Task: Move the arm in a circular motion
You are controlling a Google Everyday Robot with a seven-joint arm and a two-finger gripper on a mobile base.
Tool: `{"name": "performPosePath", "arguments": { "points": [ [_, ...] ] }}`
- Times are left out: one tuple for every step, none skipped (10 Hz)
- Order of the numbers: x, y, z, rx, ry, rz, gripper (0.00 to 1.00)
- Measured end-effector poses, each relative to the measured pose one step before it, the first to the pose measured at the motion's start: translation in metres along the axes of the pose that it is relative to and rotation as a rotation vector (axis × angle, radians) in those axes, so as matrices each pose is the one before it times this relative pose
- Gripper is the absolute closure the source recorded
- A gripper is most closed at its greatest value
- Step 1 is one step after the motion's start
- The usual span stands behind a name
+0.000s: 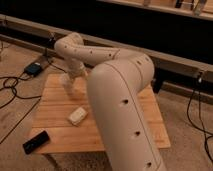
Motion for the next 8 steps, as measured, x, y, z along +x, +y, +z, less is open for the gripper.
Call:
{"name": "performPosePath", "arguments": {
  "points": [
    [0.00226,0.01718,-0.0014,-0.0046,-0.00136,-0.03579,0.35],
    [0.0047,0.01981,-0.00156,-0.01004,-0.00458,-0.03798,0.35],
    [0.00542,0.01436,-0.00209,-0.01253,-0.00551,-0.02721,0.35],
    [0.00629,0.01006,-0.00126,-0.0109,-0.003,-0.01543,0.35],
    [0.00965,0.01009,-0.00141,-0.01506,-0.00401,-0.00988,0.35],
    [0.0113,0.00371,-0.00032,-0.0112,-0.00082,0.00142,0.35],
    [0.01569,-0.00072,0.00101,-0.00679,0.00679,0.0092,0.35],
    [0.01484,-0.0061,0.00016,-0.0028,0.00451,0.0191,0.35]
  ]
}}
